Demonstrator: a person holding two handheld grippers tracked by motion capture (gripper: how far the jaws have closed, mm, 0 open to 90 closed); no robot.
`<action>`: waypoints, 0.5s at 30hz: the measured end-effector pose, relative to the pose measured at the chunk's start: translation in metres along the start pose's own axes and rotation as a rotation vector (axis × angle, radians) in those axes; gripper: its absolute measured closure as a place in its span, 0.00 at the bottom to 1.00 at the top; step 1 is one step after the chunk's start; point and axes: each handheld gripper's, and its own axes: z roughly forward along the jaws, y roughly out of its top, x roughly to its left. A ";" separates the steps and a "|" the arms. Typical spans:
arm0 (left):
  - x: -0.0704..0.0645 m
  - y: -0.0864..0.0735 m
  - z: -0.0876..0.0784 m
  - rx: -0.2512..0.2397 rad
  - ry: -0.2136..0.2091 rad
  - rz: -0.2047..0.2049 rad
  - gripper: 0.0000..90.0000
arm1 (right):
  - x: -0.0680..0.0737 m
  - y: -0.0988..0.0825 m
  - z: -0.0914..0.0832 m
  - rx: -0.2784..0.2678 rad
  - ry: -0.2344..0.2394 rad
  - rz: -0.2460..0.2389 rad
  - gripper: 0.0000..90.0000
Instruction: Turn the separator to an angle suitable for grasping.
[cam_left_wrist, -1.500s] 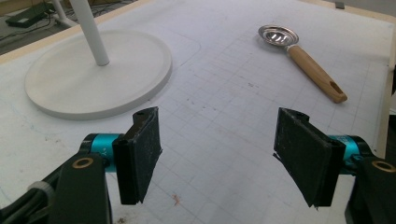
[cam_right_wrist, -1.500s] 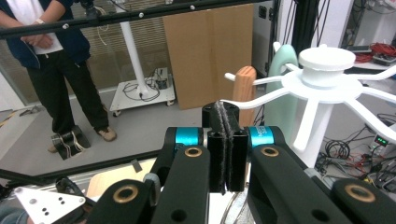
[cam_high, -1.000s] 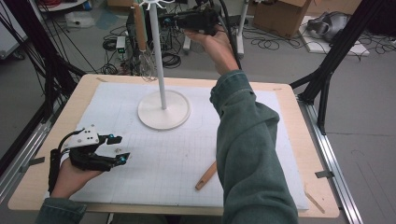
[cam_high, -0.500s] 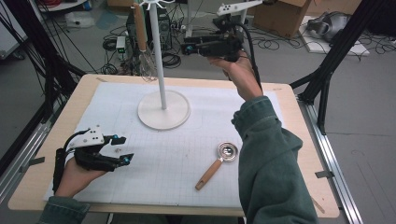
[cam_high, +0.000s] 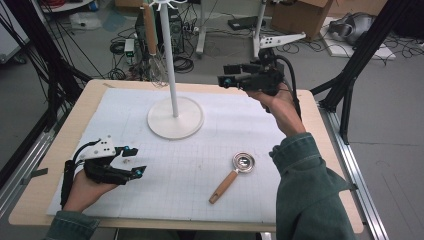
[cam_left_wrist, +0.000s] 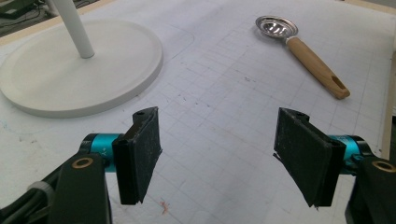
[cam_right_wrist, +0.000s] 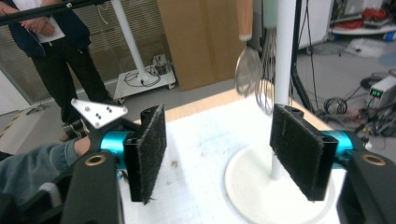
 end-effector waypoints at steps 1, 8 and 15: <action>-0.001 0.000 0.001 -0.003 0.005 -0.002 0.35 | 0.001 -0.004 -0.002 0.003 -0.001 0.007 0.35; -0.001 0.001 0.002 -0.002 0.005 -0.005 0.34 | 0.008 -0.038 -0.014 0.009 -0.021 0.022 0.29; -0.001 0.001 -0.001 -0.006 0.027 -0.011 0.34 | 0.010 -0.069 -0.024 0.019 -0.056 0.044 0.23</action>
